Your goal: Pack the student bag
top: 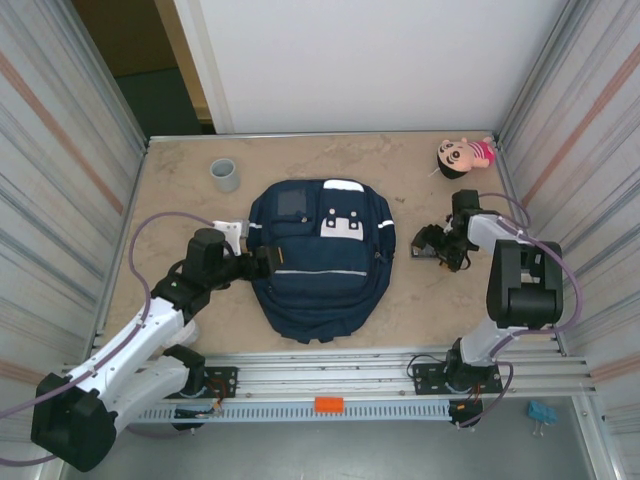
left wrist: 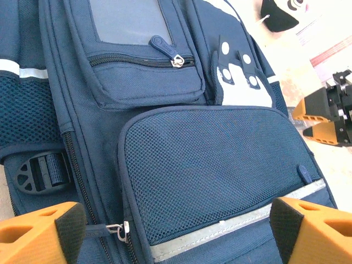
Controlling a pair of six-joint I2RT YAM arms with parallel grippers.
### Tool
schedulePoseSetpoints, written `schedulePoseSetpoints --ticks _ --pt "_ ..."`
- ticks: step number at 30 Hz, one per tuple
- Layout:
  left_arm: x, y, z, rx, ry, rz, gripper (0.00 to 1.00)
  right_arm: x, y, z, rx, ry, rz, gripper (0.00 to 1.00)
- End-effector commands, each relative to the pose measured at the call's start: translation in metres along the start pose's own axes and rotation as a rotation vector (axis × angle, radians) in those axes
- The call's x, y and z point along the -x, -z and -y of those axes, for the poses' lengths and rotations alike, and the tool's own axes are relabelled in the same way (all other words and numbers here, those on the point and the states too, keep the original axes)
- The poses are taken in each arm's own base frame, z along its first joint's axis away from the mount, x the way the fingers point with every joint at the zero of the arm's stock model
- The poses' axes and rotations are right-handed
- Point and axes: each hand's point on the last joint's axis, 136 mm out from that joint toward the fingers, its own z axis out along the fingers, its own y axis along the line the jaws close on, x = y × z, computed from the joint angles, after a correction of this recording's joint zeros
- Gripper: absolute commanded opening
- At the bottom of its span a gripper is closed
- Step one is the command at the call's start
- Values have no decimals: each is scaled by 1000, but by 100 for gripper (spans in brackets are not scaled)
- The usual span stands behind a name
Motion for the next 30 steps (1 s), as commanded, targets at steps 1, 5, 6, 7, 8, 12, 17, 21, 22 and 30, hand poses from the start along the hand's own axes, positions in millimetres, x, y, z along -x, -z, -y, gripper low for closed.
schedulePoseSetpoints --ticks 1,5,6,7,8,12,17,21,22,30 --pt "14 5 6 -1 -28 41 89 25 -2 -28 72 0 62 81" --pt "16 4 7 -2 -29 46 89 41 -3 -48 93 36 92 80" --pt "16 3 6 1 -29 47 89 45 -5 -53 98 48 95 80" --pt "16 3 6 0 -30 45 89 49 -6 -57 104 57 101 80" --pt "15 2 6 -1 -32 43 89 53 -7 -59 103 68 104 80" --pt "12 1 3 7 -32 34 89 60 -9 -59 34 105 90 79" --pt "10 1 -1 21 -31 38 89 44 -3 -42 -146 152 77 80" --pt "9 2 -1 23 -37 35 89 31 -5 -36 -196 150 59 81" --pt "9 3 -1 24 -40 35 89 29 -8 -37 -187 149 52 81" --pt "8 5 -2 32 -38 33 89 22 -35 -40 -181 148 -21 78"
